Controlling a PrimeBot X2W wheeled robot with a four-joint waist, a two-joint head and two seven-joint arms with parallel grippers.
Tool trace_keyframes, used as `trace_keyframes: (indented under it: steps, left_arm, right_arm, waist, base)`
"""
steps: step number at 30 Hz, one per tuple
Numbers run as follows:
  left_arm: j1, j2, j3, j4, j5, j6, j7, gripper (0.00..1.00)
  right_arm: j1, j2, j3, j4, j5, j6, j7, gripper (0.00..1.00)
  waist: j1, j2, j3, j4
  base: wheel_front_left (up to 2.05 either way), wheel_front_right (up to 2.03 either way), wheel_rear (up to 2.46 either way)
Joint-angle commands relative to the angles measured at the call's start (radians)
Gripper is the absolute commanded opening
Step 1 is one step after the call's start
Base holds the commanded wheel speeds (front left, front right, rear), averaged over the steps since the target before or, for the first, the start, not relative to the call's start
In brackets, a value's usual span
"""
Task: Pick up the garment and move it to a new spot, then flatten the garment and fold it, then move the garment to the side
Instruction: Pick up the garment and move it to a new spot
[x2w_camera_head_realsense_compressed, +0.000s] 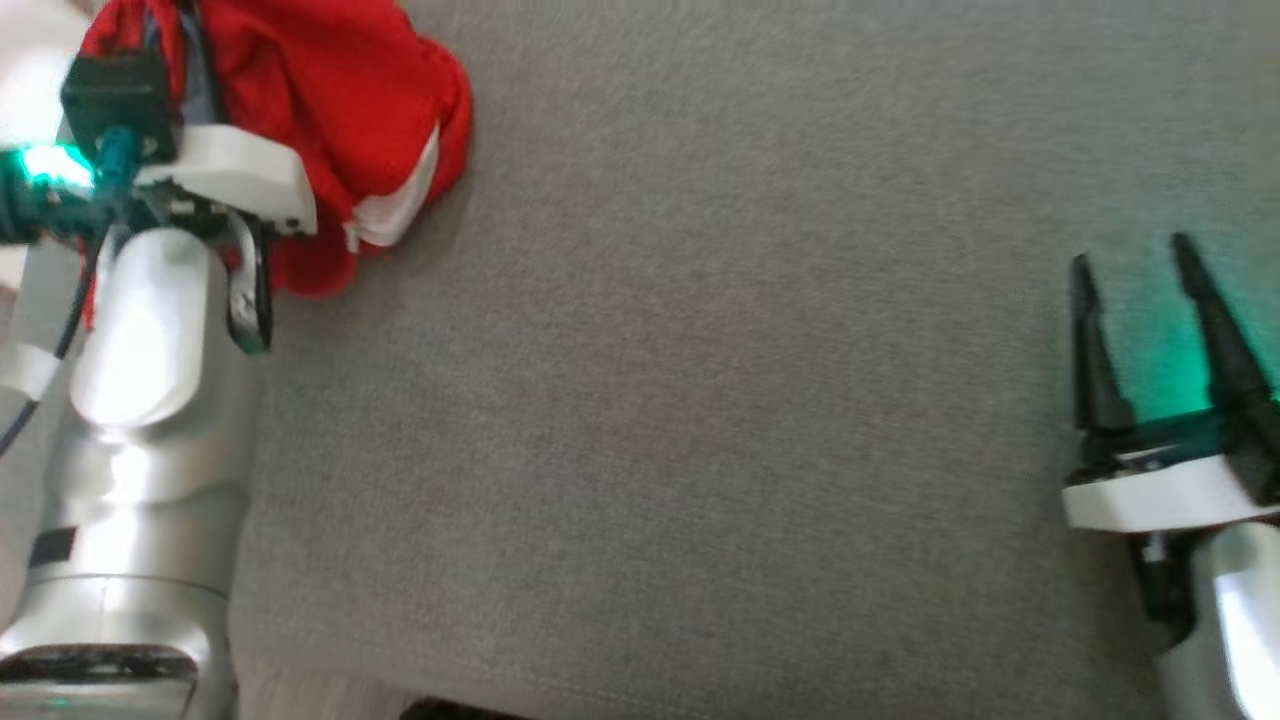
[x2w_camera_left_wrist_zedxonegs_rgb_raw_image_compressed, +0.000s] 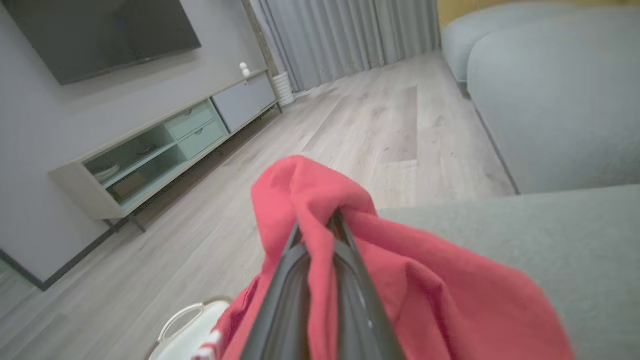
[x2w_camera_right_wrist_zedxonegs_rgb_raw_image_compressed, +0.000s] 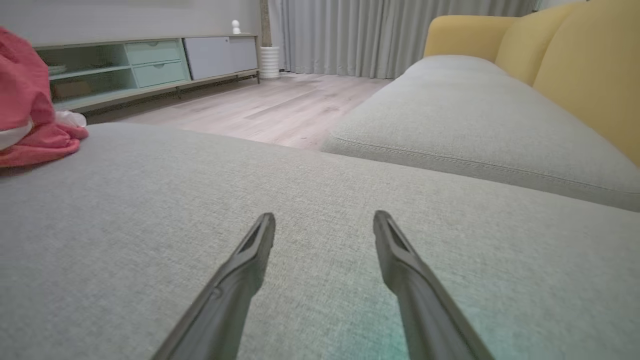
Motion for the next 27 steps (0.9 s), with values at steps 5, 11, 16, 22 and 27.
trace_keyframes:
  steps: [5,11,16,22,27]
  left_arm:
    - [-0.048,0.107,-0.023,-0.172,0.029,-0.063,0.031,0.0]
    - [-0.027,0.143,-0.076,-0.359,0.038,-0.136,0.123,0.0]
    - [-0.004,0.136,-0.123,-0.489,0.01,-0.199,0.196,0.0]
    - [0.041,0.107,-0.204,-0.601,-0.058,-0.243,0.307,0.0]
    - [0.083,0.086,-0.29,-0.628,-0.112,-0.257,0.364,0.0]
  right_arm:
    - [0.018,0.08,0.039,-0.005,0.014,-0.001,-0.002,1.0]
    - [0.052,0.136,0.054,0.017,0.03,-0.001,-0.002,1.0]
    - [0.089,0.151,0.068,0.021,0.04,-0.001,-0.002,1.0]
    - [0.111,0.152,0.104,0.012,0.089,-0.001,-0.002,1.0]
    - [0.093,0.153,0.135,0.002,0.118,-0.001,-0.002,1.0]
  waist:
    - [-0.0001,0.0001,-0.157,-0.132]
    - [-0.0001,0.0001,-0.28,-0.264]
    - [-0.0001,0.0001,-0.353,-0.381]
    - [-0.0001,0.0001,-0.375,-0.519]
    - [-0.0001,0.0001,-0.332,-0.612]
  base:
    - [0.0,0.0,0.0]
    - [0.0,0.0,0.0]
    - [0.0,0.0,0.0]
    - [0.0,0.0,0.0]
    - [0.0,0.0,0.0]
